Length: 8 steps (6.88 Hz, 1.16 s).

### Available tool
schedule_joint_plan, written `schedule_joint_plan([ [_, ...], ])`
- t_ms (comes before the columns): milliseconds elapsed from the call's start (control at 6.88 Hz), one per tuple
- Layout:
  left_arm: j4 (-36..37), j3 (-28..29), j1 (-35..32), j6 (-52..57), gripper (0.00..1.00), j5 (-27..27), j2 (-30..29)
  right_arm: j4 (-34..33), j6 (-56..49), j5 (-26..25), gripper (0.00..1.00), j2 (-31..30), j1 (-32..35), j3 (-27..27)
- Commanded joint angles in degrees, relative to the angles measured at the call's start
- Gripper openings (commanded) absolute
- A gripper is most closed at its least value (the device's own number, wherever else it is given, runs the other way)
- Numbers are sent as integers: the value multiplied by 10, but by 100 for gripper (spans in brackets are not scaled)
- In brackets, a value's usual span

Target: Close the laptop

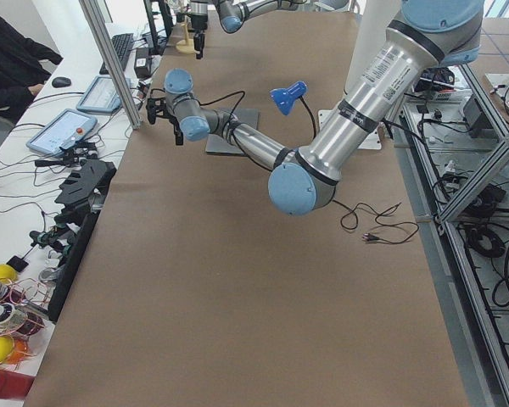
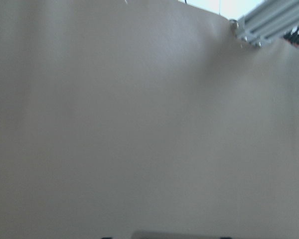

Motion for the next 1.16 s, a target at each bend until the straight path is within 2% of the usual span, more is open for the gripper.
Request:
schedule_joint_plan([
  [0, 157, -132, -65, 154, 98, 1, 80, -33, -93, -28, 100, -81, 45, 35],
  [145, 237, -202, -80, 249, 98, 5, 136, -81, -197, -42, 100, -107, 70, 36],
  [291, 264, -239, -111, 266, 98, 1, 197, -152, -315, -44, 100, -129, 105, 46],
  [436, 265, -243, -130, 271, 98, 0, 248, -224, -403, -47, 100, -170, 132, 89],
  [582, 260, -236, -145, 338, 98, 5, 283, -282, -477, -57, 100, -212, 161, 133],
  [727, 269, -216, -197, 436, 98, -1, 306, -355, -543, -58, 100, -236, 192, 164],
  [873, 267, -208, -214, 499, 98, -2, 337, -396, -620, -57, 100, -273, 228, 176],
  [1018, 276, -206, -232, 503, 98, 0, 343, -402, -650, -49, 100, -310, 259, 177],
])
